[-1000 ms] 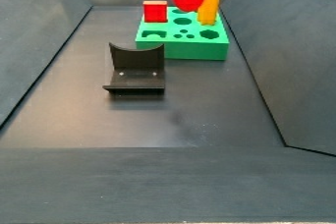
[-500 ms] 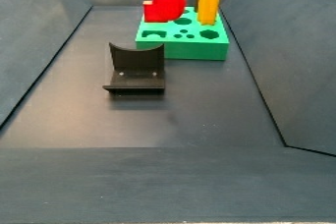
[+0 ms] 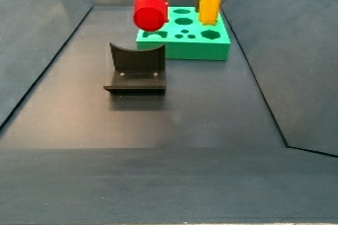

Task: Pick up the round object. Move up. Place the round object on the fixture. Regrasp the round object. Move to above the board. Insert the round object.
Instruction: Place the round object on the fixture.

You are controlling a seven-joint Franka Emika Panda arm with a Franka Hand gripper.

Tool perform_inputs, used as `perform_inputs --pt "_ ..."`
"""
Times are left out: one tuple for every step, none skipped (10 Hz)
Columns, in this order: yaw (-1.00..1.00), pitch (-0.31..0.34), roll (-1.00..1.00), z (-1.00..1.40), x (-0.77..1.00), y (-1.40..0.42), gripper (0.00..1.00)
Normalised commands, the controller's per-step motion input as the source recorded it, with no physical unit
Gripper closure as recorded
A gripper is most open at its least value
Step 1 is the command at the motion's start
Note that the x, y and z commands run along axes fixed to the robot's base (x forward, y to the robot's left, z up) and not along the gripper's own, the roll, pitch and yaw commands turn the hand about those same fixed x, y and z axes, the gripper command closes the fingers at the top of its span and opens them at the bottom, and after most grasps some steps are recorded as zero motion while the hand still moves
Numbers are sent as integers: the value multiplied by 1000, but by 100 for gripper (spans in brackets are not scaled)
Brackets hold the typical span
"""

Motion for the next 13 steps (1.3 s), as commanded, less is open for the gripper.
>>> perform_inputs --pt "-20 118 -1000 -14 510 50 100" --pt "-48 136 -991 -15 416 47 100" --pt "-71 129 -821 -15 329 45 100" --pt "-89 118 -646 -17 243 47 100" --pt "-105 100 -411 -15 130 48 100" --pt "-110 80 -248 -10 57 41 100" --pt "-105 258 -1000 -1000 110 130 100" --pt "-129 231 -1000 -1000 118 135 100" --pt "-184 256 -950 -1000 143 138 100" --pt "-198 238 -845 -1000 154 136 100" --pt "-219 187 -676 -1000 167 137 100" --pt "-241 118 -447 -1000 169 142 100" --pt "-242 69 -285 -1000 177 140 100"
